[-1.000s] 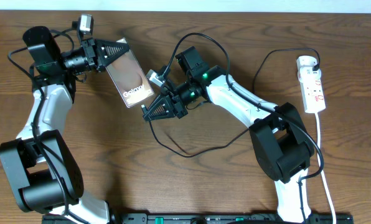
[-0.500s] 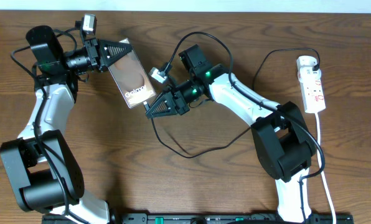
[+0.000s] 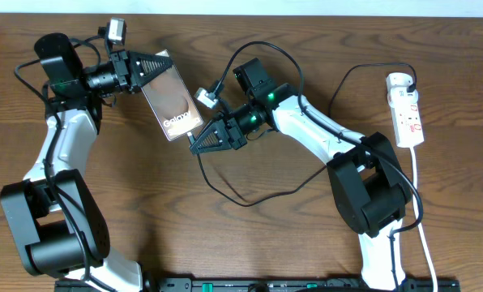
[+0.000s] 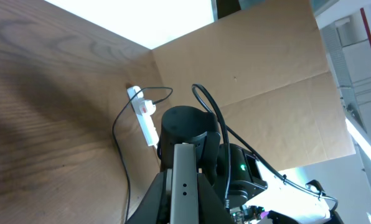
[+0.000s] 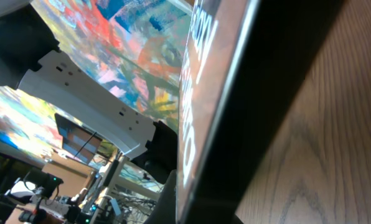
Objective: Plug charger to phone and switch on socket
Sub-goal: 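Align the USB-C plug with the phone's bottom port, then push the USB-C plug into the phone's port with the right gripper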
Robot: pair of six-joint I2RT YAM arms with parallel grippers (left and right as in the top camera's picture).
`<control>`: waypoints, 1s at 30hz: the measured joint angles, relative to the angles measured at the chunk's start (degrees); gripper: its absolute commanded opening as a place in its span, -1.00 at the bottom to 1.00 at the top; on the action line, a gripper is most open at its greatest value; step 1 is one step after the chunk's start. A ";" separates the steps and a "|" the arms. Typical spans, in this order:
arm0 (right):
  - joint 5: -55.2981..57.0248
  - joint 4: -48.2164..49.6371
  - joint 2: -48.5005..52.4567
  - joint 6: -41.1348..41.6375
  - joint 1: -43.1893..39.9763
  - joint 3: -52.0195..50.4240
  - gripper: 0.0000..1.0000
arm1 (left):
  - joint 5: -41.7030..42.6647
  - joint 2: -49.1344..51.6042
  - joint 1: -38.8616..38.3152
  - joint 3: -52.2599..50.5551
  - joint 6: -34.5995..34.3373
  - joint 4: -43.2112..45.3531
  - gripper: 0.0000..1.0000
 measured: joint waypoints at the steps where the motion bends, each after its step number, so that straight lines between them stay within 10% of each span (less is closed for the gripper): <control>1: 0.00 -0.02 0.00 0.04 0.02 0.00 -0.98 | -0.02 0.00 -0.11 0.00 0.28 0.00 -0.85; 30: -0.42 9.86 0.00 9.27 0.00 -0.74 -0.98 | -1.64 0.00 -0.39 0.07 0.92 0.22 -0.86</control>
